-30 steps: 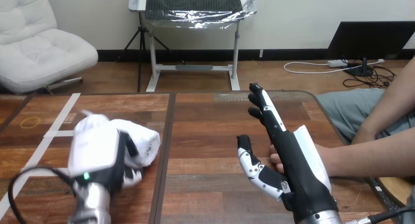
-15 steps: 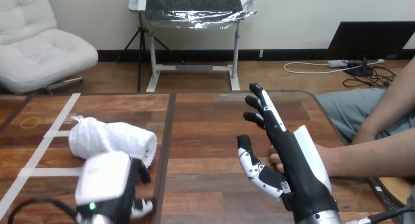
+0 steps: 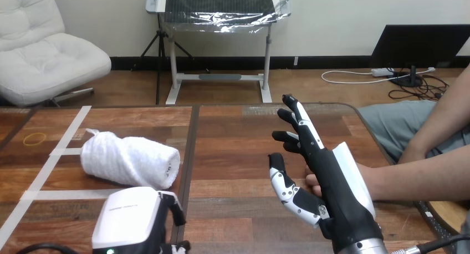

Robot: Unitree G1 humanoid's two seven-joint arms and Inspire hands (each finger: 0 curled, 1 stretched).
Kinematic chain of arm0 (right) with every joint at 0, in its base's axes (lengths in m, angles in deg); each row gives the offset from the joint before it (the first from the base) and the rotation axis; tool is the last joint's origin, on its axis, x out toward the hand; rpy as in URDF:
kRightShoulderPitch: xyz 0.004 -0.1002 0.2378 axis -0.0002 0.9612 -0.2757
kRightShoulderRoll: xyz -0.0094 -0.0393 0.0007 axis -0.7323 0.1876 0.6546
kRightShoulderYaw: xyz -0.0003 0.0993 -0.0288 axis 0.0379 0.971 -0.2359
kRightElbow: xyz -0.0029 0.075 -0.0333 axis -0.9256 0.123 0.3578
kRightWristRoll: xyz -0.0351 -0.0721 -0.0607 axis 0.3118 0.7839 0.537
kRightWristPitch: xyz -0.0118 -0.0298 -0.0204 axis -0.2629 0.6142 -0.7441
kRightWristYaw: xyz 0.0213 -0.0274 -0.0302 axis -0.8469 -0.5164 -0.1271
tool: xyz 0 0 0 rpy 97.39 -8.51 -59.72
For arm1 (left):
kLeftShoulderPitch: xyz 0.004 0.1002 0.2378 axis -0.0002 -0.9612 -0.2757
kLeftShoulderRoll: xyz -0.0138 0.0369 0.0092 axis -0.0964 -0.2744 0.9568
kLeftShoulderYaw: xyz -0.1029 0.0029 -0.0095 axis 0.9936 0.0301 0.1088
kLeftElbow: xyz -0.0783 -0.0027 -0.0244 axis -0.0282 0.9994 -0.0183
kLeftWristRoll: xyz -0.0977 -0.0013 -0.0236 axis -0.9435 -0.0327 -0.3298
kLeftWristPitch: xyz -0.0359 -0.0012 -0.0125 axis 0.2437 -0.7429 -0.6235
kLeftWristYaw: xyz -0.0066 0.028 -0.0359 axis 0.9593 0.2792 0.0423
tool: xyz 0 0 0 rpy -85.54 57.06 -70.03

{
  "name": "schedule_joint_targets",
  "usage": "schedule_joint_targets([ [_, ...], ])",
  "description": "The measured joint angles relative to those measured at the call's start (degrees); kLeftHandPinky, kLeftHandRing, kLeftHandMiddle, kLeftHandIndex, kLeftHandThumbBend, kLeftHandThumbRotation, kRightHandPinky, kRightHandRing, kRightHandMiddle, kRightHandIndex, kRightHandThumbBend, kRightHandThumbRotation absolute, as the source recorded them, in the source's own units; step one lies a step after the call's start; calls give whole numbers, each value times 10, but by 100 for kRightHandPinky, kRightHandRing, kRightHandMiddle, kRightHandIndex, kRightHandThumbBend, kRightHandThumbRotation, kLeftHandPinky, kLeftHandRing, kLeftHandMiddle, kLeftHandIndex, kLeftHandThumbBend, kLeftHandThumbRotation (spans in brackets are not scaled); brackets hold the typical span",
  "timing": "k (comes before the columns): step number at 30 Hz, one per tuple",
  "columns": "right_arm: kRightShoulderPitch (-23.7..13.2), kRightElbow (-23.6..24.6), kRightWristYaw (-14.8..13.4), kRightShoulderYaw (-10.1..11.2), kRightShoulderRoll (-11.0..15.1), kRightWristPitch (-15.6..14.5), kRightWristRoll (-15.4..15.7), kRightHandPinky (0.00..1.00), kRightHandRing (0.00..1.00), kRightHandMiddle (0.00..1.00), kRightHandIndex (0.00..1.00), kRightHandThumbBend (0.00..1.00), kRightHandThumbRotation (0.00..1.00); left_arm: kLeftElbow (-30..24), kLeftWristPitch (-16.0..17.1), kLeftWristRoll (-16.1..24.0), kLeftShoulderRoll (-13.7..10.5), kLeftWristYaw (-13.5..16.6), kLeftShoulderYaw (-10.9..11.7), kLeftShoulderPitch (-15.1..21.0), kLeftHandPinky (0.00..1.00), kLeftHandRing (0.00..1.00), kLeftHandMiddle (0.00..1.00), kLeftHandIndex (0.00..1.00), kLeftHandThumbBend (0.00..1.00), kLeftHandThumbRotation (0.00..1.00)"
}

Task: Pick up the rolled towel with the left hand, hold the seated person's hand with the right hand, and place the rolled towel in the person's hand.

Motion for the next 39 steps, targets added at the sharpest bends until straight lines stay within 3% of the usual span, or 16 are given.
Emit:
schedule_joint_targets([
  [11,-9,-1,1,0,0,4,0,84,85,95,100,0,0,-67,44,6,-2,-5,13,-19,22,30,40,49,60,14],
  [19,-16,-1,2,0,0,8,0,84,86,95,100,0,0,-82,107,-20,-9,-7,39,-18,29,38,48,58,59,18],
  [25,-17,-1,2,0,0,8,0,84,86,95,100,0,0,-81,163,-32,-39,-20,58,-15,50,57,66,73,59,26],
  [30,-17,-2,2,0,0,9,0,84,87,95,100,0,0,-73,208,-31,-76,-30,78,-8,79,77,81,84,59,29],
  [34,-17,-4,2,0,-1,10,0,84,87,95,100,0,0,-64,238,-29,-102,-31,95,1,91,86,88,90,60,31],
  [39,-17,-7,2,0,-1,10,0,84,87,95,100,0,0,-54,261,-29,-129,-36,118,16,98,95,95,96,61,32],
])
